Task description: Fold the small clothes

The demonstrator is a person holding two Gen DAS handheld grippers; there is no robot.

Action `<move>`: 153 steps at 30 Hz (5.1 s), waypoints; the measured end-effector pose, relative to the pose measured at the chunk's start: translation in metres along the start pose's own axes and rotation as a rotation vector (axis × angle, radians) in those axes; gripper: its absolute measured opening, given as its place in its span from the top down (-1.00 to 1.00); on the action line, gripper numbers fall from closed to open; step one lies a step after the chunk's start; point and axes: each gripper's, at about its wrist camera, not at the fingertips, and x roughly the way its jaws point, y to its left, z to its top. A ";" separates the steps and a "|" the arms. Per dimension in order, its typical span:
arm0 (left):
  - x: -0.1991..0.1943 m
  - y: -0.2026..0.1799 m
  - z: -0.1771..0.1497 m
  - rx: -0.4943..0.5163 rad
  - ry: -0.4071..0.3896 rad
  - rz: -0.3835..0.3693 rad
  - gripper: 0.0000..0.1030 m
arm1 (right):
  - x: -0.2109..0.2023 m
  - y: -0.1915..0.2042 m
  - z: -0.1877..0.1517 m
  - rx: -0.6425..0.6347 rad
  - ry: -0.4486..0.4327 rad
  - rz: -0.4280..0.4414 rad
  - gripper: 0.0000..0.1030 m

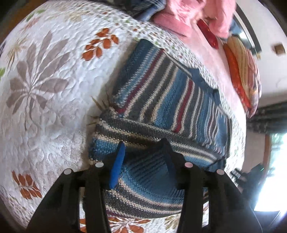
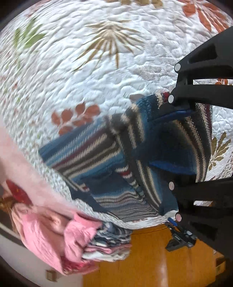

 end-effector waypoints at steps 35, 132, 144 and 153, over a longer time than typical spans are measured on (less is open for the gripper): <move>0.067 -0.043 -0.025 0.488 0.128 0.247 0.67 | 0.090 0.072 -0.037 -0.577 0.169 -0.301 0.79; 0.059 -0.044 0.013 0.312 -0.096 0.260 -0.05 | 0.031 0.005 0.034 -0.269 0.028 -0.215 0.76; 0.059 -0.049 0.013 0.321 -0.113 0.270 -0.09 | 0.043 -0.002 0.035 -0.283 0.063 -0.227 0.53; 0.056 -0.079 0.019 0.330 -0.174 0.193 -0.12 | 0.007 -0.018 0.062 -0.183 -0.050 -0.045 -0.23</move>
